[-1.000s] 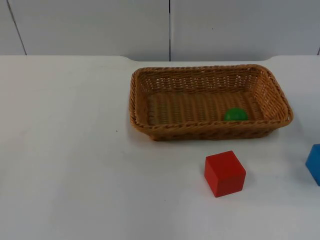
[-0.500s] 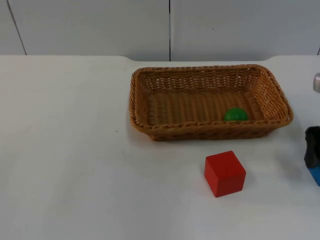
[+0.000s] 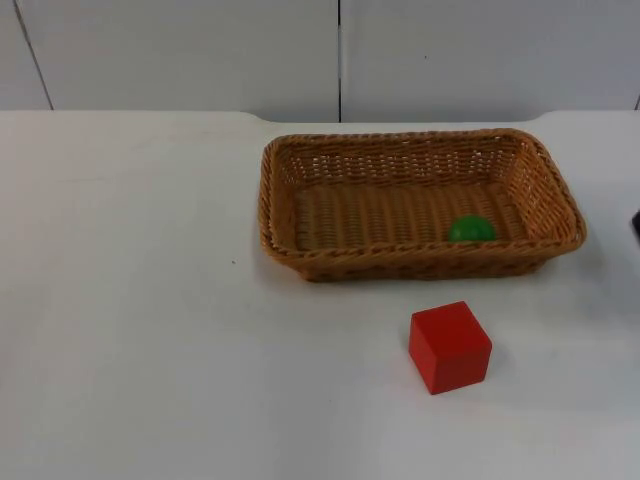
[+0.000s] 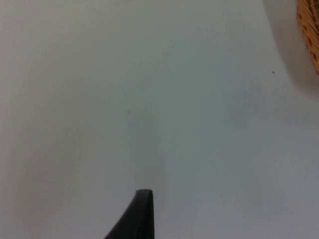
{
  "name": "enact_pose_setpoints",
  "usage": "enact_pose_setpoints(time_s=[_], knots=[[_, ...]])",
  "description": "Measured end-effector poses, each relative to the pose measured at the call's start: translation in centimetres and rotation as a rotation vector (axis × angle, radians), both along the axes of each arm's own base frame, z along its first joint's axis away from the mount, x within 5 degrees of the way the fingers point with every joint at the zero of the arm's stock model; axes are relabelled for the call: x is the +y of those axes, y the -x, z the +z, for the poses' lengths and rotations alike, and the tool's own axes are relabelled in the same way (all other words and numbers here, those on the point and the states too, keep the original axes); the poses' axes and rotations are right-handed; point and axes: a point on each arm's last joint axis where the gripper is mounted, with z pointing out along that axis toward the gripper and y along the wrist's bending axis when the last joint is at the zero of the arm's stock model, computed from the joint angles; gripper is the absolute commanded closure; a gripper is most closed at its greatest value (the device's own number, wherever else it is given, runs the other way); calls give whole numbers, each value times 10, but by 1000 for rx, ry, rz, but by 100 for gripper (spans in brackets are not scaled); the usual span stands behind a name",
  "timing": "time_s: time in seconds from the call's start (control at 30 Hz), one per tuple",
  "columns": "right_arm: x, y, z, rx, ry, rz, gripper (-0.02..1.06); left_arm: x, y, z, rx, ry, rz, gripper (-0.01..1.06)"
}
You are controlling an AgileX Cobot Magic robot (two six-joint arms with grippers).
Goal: Place all geometric objects except the red cube into the basket.
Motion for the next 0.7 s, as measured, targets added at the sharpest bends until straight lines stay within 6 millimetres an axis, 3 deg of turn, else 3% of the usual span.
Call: enact_pose_setpoints(time_s=[0.2,0.33,0.47,0.53,0.67,0.7], knots=[[-6,22,62,-165,-23,-2,105,0,0,0,0,0,0,0],[-8,29,75,-197,-19,9,105,0,0,0,0,0,0,0],[-2,26,71,-166,-37,23,105,0,0,0,0,0,0,0],[13,19,71,-147,-49,83,105,0,0,0,0,0,0,0],[65,-10,77,-144,-59,222,105,-1,0,0,1,9,1,0],[65,-10,77,-144,-59,222,105,-1,0,0,1,9,1,0]])
